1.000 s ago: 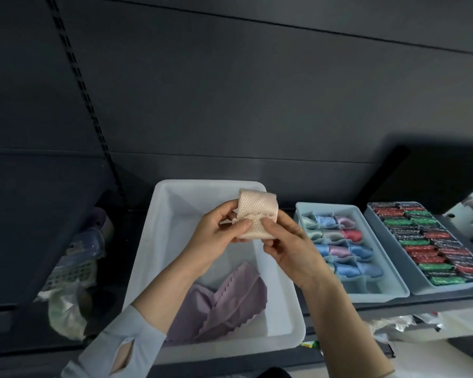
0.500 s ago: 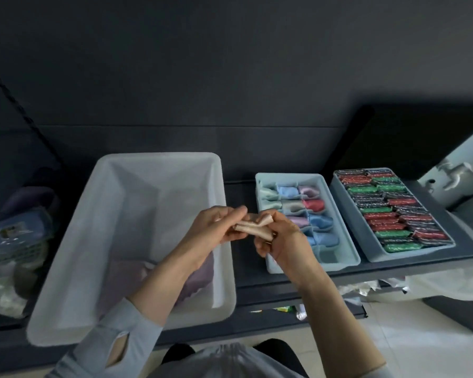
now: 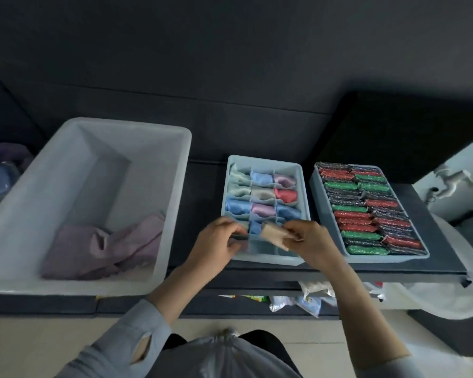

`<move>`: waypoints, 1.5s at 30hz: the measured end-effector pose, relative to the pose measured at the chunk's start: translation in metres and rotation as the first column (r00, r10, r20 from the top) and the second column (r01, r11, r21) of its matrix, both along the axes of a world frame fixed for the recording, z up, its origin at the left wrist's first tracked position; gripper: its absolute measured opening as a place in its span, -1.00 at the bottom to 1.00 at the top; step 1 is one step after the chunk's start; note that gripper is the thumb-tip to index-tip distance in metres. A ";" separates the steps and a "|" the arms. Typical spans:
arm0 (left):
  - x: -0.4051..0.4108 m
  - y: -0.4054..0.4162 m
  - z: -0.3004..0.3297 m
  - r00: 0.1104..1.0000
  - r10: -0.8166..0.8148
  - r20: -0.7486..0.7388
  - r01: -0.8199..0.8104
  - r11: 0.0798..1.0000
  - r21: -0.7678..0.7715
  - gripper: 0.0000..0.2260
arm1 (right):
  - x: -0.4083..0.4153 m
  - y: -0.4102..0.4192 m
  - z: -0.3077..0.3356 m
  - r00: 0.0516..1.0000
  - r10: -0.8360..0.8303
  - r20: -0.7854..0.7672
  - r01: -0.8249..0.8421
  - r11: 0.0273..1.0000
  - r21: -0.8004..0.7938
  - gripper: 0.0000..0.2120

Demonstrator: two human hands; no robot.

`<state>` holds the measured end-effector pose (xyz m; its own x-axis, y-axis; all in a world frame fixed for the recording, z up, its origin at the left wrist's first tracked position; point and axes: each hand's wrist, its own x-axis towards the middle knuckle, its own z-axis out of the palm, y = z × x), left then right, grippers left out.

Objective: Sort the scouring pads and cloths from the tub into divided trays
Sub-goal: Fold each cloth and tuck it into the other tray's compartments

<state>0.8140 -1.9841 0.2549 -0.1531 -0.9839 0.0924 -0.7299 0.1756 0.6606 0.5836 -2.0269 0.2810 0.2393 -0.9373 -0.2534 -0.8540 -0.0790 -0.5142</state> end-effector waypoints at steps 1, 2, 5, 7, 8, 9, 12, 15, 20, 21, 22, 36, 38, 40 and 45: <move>-0.001 0.003 -0.006 0.999 0.001 0.049 0.000 0.999 -0.033 -0.80 | 0.001 -0.001 -0.005 0.997 0.039 -0.064 -0.042 0.998 -0.044 -0.81; -0.002 0.006 -0.010 0.996 -0.001 0.090 0.007 0.998 -0.065 -0.82 | 0.005 -0.001 -0.007 0.994 0.067 -0.088 -0.072 0.996 -0.058 -0.83; -0.002 0.009 -0.018 0.977 -0.088 0.196 0.105 0.991 -0.077 -0.75 | 0.021 -0.002 -0.018 0.985 0.107 -0.134 -0.116 0.991 -0.061 -0.89; 0.001 0.009 -0.022 0.965 -0.131 0.226 0.147 0.988 -0.056 -0.69 | 0.031 -0.003 -0.027 0.980 0.078 -0.184 -0.090 0.994 -0.057 -0.91; 0.002 0.009 -0.024 0.963 -0.136 0.234 0.154 0.986 -0.062 -0.71 | 0.034 -0.003 -0.029 0.975 0.065 -0.212 -0.080 0.995 -0.062 -0.91; 0.002 0.010 -0.026 0.961 -0.133 0.244 0.156 0.985 -0.077 -0.73 | 0.036 -0.003 -0.029 0.966 0.072 -0.248 -0.091 0.994 -0.064 -0.89; 0.001 0.011 -0.032 0.955 -0.119 0.271 0.157 0.980 -0.123 -0.79 | 0.036 -0.007 -0.024 0.916 0.139 -0.376 -0.171 0.984 -0.052 -0.79; 0.001 0.011 -0.034 0.952 -0.121 0.282 0.166 0.976 -0.143 -0.85 | 0.041 -0.015 -0.021 0.888 0.187 -0.419 -0.221 0.975 -0.033 -0.85; 0.002 0.011 -0.036 0.948 -0.137 0.288 0.185 0.972 -0.146 -0.87 | 0.057 -0.018 -0.036 0.829 0.216 -0.515 -0.261 0.965 -0.016 -0.97; 0.004 0.011 -0.035 0.947 -0.148 0.284 0.193 0.971 -0.138 -0.86 | 0.059 -0.019 -0.037 0.826 0.212 -0.522 -0.262 0.965 -0.024 -0.94; 0.005 0.010 -0.033 0.951 -0.164 0.262 0.203 0.970 -0.131 -0.84 | 0.058 -0.021 -0.038 0.827 0.207 -0.522 -0.256 0.967 -0.021 -0.92; 0.227 0.009 0.005 0.963 0.197 0.186 -0.210 0.976 0.054 -0.67 | 0.253 -0.011 0.011 0.962 0.260 0.087 -0.213 0.909 -0.357 -0.85; 0.248 0.006 -0.006 0.942 0.076 0.326 -0.186 0.929 0.321 -0.61 | 0.291 -0.015 0.004 0.949 0.297 -0.105 -0.314 0.916 -0.250 -0.78; 0.253 0.001 -0.016 0.912 -0.045 0.407 -0.161 0.875 0.457 -0.61 | 0.320 -0.018 -0.002 0.898 0.321 -0.299 -0.357 0.931 -0.071 -0.68; 0.255 -0.007 -0.027 0.902 -0.068 0.426 -0.123 0.906 0.405 -0.79 | 0.341 -0.013 -0.026 0.809 0.360 -0.464 -0.321 0.933 0.164 -0.74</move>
